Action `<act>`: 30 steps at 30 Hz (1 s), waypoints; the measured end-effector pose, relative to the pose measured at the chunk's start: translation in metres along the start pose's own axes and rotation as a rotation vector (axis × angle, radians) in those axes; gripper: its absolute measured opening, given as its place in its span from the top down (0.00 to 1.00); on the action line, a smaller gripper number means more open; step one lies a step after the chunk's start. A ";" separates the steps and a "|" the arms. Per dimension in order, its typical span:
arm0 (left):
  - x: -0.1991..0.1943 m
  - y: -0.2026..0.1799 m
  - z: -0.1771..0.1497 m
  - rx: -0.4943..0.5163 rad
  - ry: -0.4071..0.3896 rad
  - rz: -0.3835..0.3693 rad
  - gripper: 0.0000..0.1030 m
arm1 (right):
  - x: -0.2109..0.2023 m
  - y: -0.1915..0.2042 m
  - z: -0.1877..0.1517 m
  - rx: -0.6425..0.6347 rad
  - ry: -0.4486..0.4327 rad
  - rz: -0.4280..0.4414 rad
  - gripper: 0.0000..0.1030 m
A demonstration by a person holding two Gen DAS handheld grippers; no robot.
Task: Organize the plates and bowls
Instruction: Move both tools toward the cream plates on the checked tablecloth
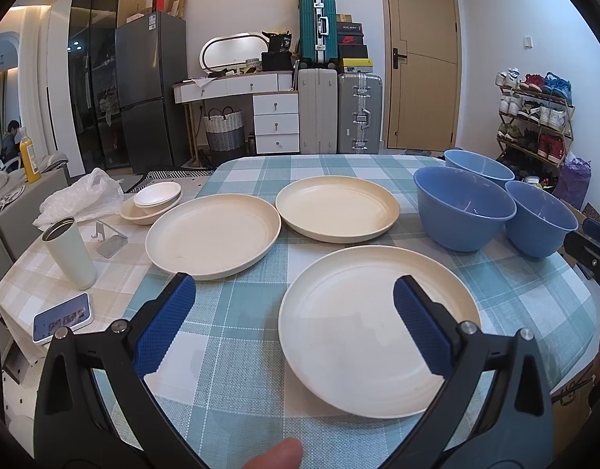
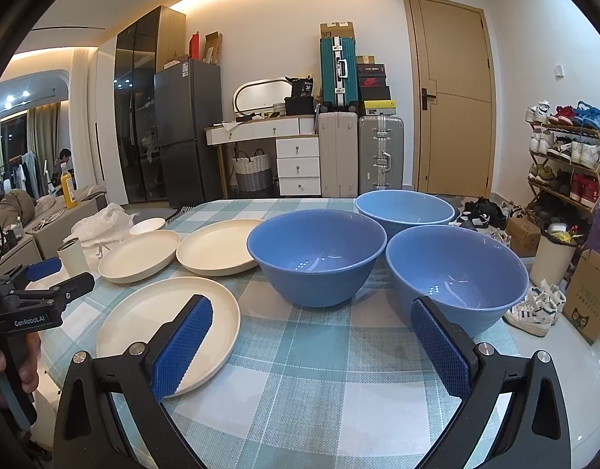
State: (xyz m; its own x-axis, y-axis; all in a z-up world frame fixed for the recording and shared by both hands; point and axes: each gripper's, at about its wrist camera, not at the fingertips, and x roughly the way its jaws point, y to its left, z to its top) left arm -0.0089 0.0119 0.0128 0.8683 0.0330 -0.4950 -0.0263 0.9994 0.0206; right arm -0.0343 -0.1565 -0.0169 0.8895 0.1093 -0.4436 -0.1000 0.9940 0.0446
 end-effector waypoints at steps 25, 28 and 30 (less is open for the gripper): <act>-0.002 0.008 0.002 0.001 -0.003 0.008 0.02 | -0.003 0.001 0.000 -0.012 -0.003 0.005 0.00; -0.001 0.008 0.002 0.007 0.000 0.014 0.02 | -0.004 0.001 0.001 -0.016 -0.003 0.003 0.00; -0.001 0.009 0.002 0.007 0.000 0.014 0.02 | -0.004 0.001 0.001 -0.018 -0.003 0.004 0.00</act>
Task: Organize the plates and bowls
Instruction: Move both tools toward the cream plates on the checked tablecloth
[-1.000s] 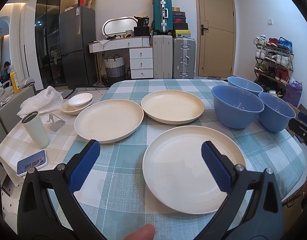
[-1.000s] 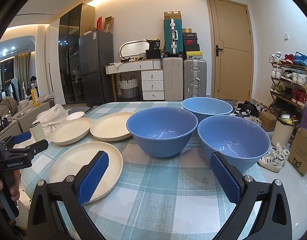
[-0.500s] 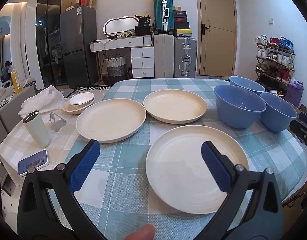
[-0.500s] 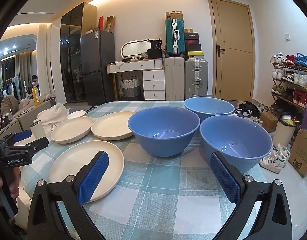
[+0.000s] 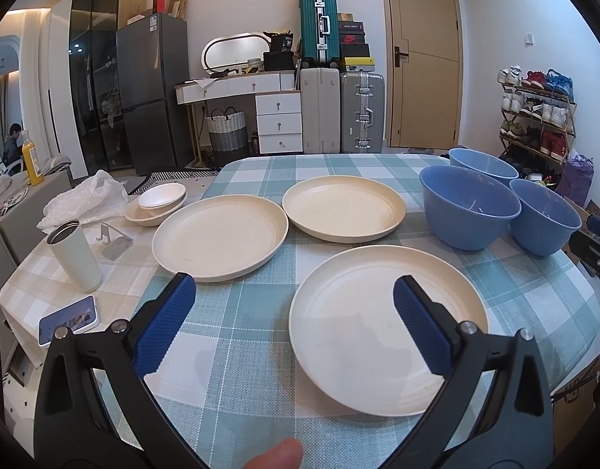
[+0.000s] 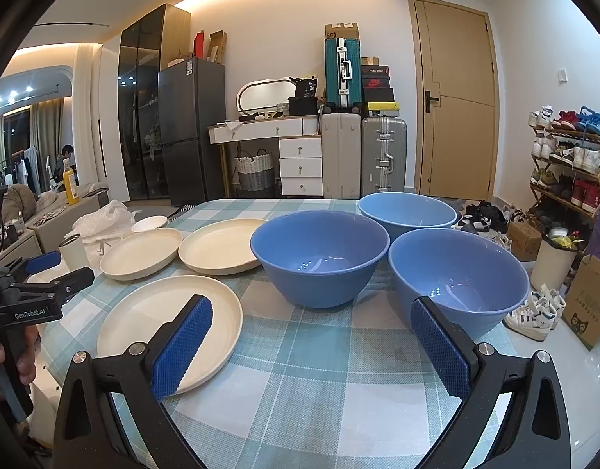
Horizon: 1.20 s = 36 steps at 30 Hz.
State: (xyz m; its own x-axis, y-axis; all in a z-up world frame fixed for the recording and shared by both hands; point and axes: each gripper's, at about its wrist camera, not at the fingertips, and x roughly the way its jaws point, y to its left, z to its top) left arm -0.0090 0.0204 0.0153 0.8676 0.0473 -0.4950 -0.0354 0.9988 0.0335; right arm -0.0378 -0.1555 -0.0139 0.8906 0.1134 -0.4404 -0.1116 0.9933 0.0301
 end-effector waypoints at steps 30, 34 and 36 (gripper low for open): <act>-0.005 0.030 0.011 -0.050 -0.010 0.043 0.02 | 0.017 0.029 0.019 -0.050 0.029 0.055 0.00; -0.002 0.047 0.012 -0.075 0.009 0.069 0.02 | 0.027 0.038 0.025 -0.060 0.039 0.075 0.00; 0.001 0.055 0.012 -0.088 0.018 0.080 0.02 | 0.031 0.042 0.029 -0.061 0.043 0.092 0.00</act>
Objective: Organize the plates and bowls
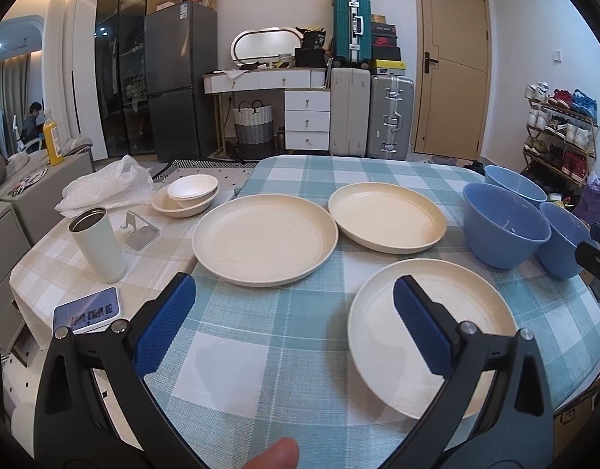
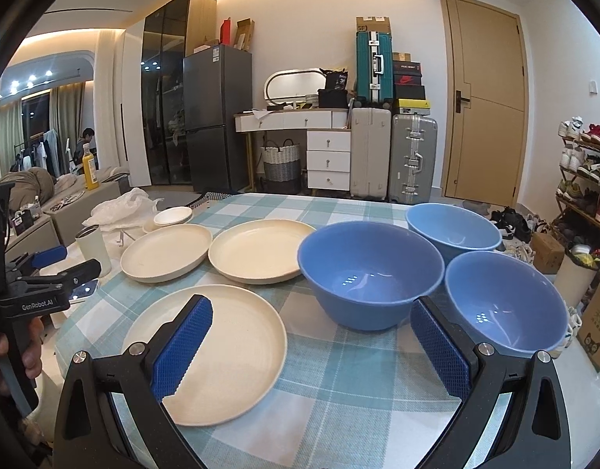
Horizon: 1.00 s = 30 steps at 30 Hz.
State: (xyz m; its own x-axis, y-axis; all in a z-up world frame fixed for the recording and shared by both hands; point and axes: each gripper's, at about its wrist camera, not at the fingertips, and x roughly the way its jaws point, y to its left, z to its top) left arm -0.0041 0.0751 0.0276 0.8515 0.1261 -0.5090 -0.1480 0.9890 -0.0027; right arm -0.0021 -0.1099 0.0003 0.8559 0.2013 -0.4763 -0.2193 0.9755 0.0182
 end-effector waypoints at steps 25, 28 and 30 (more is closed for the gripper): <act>0.045 0.055 0.046 -0.060 0.068 0.094 0.02 | 0.087 0.074 0.066 -0.106 0.100 0.188 0.00; 0.055 0.060 0.051 -0.062 0.086 0.089 0.02 | 0.095 0.083 0.075 -0.112 0.100 0.196 0.00; 0.063 0.062 0.054 -0.062 0.099 0.085 0.02 | 0.104 0.088 0.083 -0.104 0.105 0.203 0.00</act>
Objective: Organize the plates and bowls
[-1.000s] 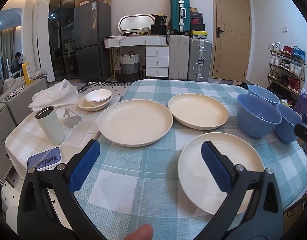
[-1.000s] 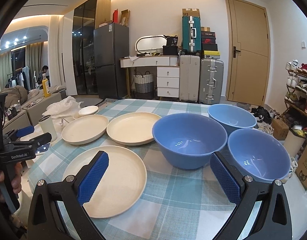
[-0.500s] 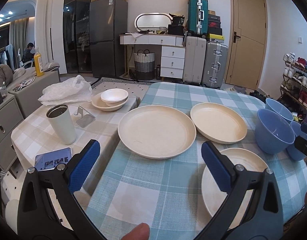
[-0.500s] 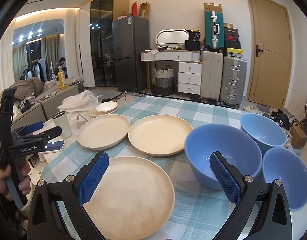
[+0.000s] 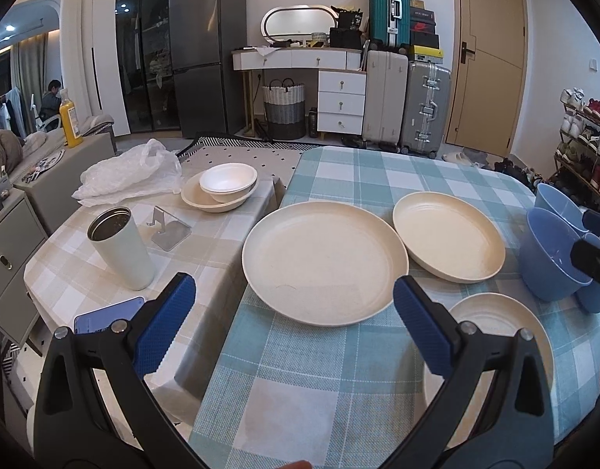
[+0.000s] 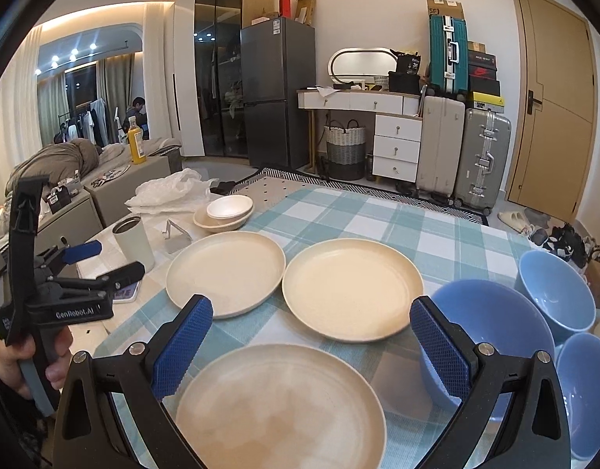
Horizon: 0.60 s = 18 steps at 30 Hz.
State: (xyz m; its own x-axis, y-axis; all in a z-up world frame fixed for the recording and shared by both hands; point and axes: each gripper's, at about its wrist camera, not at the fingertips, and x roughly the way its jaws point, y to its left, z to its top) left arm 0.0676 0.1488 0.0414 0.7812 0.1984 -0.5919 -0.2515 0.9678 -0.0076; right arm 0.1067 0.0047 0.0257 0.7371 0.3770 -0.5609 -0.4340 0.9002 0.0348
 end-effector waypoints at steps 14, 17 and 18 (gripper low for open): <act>0.052 0.028 0.028 -0.003 0.030 0.028 0.03 | 0.071 0.021 0.037 -0.019 0.074 0.052 0.00; 0.065 0.034 0.033 0.007 0.040 0.038 0.03 | 0.087 0.027 0.039 -0.025 0.094 0.066 0.00; 0.069 0.036 0.033 0.006 0.043 0.042 0.03 | 0.091 0.028 0.039 -0.028 0.098 0.071 0.00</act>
State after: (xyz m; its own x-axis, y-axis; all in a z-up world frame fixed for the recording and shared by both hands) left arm 0.1308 0.2025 0.0272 0.7449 0.2318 -0.6256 -0.2800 0.9597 0.0221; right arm 0.1820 0.0732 0.0078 0.6501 0.4153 -0.6363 -0.4985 0.8651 0.0554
